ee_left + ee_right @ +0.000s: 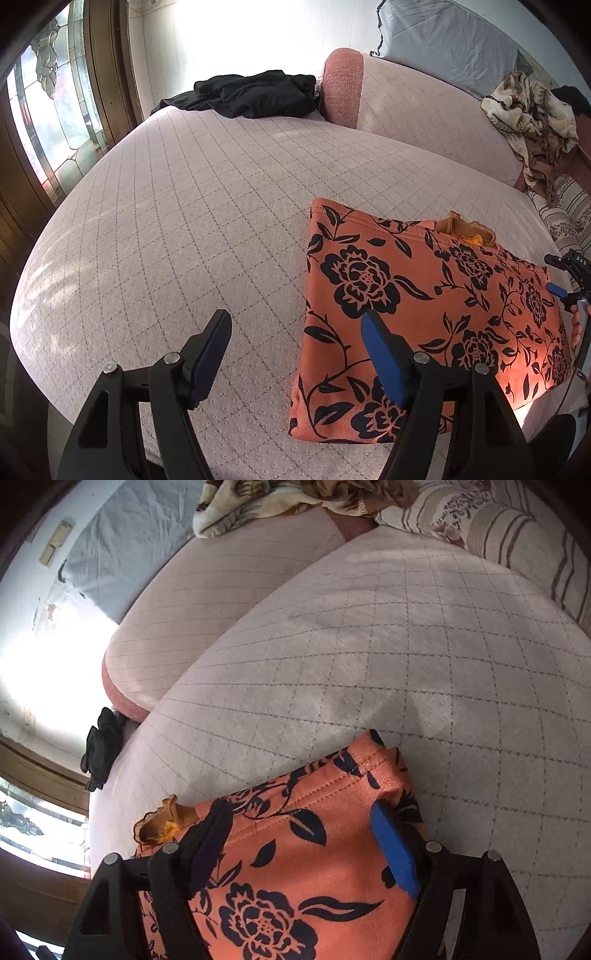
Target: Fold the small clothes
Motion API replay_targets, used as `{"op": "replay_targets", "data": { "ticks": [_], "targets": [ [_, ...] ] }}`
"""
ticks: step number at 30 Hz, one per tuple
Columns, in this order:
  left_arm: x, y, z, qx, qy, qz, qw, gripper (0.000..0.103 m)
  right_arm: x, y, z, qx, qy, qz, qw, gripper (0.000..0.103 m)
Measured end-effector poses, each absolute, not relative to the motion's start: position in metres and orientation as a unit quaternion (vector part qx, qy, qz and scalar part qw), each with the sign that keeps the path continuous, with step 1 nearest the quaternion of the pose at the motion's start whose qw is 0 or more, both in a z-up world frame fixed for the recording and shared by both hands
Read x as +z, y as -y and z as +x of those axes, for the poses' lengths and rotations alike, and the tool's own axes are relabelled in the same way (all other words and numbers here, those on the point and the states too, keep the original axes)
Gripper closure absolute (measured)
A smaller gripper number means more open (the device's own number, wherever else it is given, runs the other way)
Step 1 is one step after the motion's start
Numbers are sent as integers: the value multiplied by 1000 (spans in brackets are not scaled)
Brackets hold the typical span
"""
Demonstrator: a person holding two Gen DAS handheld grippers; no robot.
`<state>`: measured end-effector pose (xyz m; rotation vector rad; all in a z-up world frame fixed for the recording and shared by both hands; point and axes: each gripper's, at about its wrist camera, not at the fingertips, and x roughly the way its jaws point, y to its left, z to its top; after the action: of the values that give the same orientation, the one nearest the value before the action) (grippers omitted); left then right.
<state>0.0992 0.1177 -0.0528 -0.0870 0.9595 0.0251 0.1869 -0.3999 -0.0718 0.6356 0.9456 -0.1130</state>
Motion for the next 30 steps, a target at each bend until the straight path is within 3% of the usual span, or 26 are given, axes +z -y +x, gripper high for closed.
{"op": "replay_targets", "data": {
  "ticks": [3, 6, 13, 17, 23, 27, 30],
  "targets": [
    [-51, -116, 95, 8, -460, -44, 887, 30, -62, 390, 172, -28, -427, 294, 855, 21],
    [-48, -113, 89, 6, -463, -43, 885, 30, -88, 396, 177, -58, -481, 266, 834, 18],
    [-40, -114, 71, 7, -461, -58, 885, 30, -37, 348, 125, 7, -439, 235, 867, 16],
    [-33, -106, 60, -1, -459, -55, 887, 30, -85, 339, 117, -4, -505, 220, 835, 13],
    [-23, -97, 45, -5, -446, -45, 894, 25, -44, 311, 88, 17, -450, 201, 870, 13],
    [-21, -93, 39, -8, -448, -40, 893, 25, -87, 322, 85, -1, -494, 226, 840, 8],
    [-17, -91, 33, -7, -439, -32, 898, 25, -63, 312, 74, -11, -473, 216, 854, 8]
  ]
}}
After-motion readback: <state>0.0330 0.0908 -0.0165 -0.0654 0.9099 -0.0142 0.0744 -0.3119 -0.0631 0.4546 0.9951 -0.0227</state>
